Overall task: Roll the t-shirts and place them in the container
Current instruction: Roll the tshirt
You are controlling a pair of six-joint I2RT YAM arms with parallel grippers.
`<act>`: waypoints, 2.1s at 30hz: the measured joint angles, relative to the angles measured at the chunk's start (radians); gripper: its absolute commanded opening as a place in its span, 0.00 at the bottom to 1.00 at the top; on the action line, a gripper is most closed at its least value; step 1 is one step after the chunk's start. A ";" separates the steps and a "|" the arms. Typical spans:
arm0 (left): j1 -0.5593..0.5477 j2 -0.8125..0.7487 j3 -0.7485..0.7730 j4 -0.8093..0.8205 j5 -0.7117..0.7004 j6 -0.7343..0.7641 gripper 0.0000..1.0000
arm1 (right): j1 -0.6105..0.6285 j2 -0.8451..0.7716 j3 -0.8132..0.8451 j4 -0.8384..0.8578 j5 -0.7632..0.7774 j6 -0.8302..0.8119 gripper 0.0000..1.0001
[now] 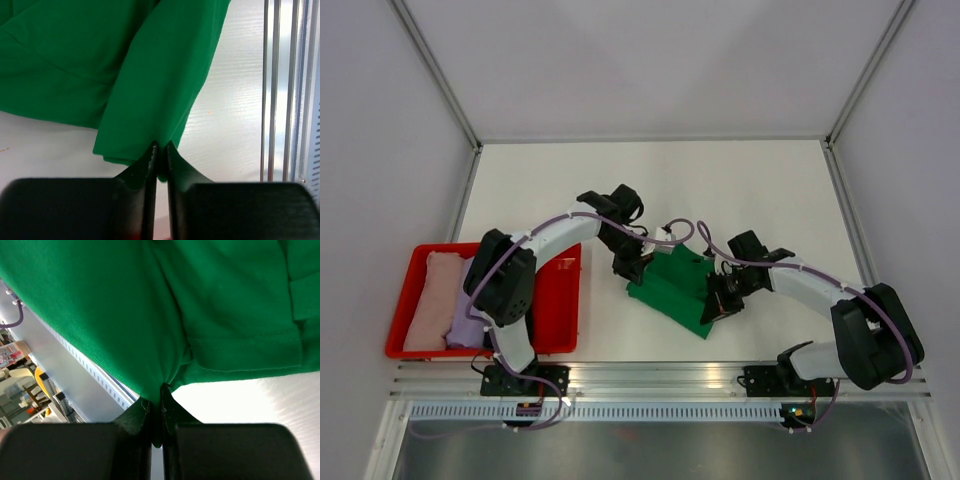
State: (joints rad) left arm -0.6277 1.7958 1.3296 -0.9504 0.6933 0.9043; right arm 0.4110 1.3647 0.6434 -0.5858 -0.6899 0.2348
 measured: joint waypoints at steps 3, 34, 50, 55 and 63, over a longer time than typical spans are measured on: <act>0.003 0.030 0.050 -0.034 0.010 -0.002 0.46 | -0.001 -0.006 -0.017 -0.002 0.017 0.024 0.09; 0.017 0.436 0.414 0.203 -0.253 -0.780 0.60 | -0.003 -0.027 -0.032 -0.010 0.083 0.061 0.06; 0.065 0.431 0.354 0.242 -0.206 -0.822 0.02 | -0.003 0.020 -0.015 0.003 0.080 0.061 0.04; 0.152 0.376 0.279 0.253 -0.254 -0.821 0.02 | -0.003 0.130 0.091 0.005 0.050 0.008 0.03; 0.238 0.304 0.175 0.278 -0.301 -0.817 0.02 | -0.003 0.335 0.280 -0.045 -0.033 -0.124 0.01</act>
State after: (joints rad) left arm -0.3893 2.1002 1.5047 -0.6720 0.3923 0.0872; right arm 0.4084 1.6993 0.9237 -0.6312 -0.7231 0.1112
